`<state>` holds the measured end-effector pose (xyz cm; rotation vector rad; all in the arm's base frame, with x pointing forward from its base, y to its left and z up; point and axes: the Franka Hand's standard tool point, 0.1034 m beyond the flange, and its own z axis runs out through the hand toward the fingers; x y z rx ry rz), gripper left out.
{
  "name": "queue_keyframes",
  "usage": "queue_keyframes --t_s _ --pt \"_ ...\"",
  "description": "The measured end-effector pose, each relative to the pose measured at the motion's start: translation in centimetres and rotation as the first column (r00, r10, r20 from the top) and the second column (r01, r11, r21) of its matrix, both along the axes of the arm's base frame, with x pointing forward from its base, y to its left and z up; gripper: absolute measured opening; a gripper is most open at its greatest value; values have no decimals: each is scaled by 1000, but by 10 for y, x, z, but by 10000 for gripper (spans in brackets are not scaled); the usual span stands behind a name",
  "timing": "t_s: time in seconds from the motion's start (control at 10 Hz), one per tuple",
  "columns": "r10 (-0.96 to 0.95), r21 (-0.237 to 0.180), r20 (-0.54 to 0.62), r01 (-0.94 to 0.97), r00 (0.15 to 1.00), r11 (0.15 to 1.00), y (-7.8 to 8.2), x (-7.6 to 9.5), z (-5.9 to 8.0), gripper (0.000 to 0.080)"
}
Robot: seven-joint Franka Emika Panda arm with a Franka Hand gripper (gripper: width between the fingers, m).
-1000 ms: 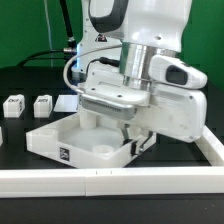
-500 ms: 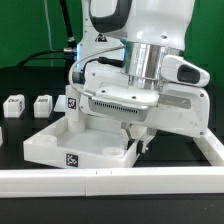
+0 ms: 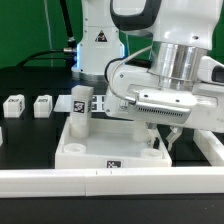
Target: Assemble square table
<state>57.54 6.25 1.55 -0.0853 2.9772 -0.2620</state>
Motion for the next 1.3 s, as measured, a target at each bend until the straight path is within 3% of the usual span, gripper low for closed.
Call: queue_keyframes --t_s 0.4,0.5,0.7,0.9,1.3 --pt "-35 5 5 35 999 999 0 0 0 63" --pt "-115 8 25 115 993 993 11 -1 0 63" --pt "-191 -54 15 192 981 980 42 0 3 63" --pt "-215 -75 22 216 976 974 65 3 6 63" --pt "-227 -75 19 227 974 971 57 3 5 63"
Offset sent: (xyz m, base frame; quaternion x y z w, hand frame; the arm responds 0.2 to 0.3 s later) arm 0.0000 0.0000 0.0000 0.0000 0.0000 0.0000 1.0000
